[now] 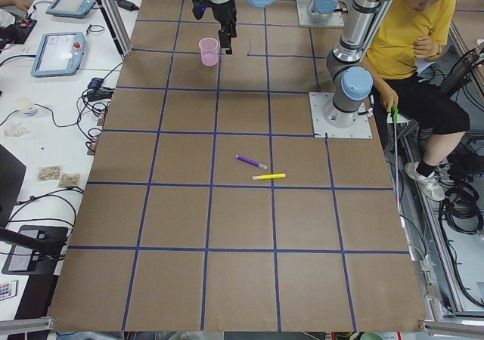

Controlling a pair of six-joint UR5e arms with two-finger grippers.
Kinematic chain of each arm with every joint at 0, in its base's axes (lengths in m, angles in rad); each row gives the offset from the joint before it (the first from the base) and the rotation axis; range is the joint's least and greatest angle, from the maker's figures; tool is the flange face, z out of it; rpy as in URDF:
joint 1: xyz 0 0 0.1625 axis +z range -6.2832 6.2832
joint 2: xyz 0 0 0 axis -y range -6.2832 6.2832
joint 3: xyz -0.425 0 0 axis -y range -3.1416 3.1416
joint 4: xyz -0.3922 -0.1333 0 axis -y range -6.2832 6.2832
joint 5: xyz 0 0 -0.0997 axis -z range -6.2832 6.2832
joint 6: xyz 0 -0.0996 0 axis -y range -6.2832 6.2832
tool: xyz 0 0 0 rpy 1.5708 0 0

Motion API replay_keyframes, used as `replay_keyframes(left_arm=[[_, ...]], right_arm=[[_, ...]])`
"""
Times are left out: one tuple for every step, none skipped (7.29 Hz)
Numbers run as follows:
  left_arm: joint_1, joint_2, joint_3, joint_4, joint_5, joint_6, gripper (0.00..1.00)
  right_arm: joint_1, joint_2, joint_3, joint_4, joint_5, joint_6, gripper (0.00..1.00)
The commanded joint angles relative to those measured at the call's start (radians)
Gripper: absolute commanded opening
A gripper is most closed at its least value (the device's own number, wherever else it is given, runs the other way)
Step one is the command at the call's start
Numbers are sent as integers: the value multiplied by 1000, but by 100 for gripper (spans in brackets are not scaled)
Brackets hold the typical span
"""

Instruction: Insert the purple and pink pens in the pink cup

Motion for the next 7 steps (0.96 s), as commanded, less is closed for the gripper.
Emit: replay_keyframes(left_arm=[[111,-31,-142,129,144,217,100],[162,-66,-210,258,160,374,100],[199,-123,-271,344,160,420,100],[224,-163,-287,356,177,440,100],[233,-214,-295,409,241,442,100],[238,-263,-295,446,281,468,100],[242,-295,-307,501,307,485,100]], right_arm=[[-207,2,56,-16,90,-514,100],[-302,3,107,-39,140,-715,100],[-386,12,171,-84,142,-945,100],[-446,41,232,-165,144,-1181,100],[-469,60,254,-206,152,-1296,100],[-473,90,259,-208,187,-1369,100],[-483,133,259,-208,228,-1529,100]])
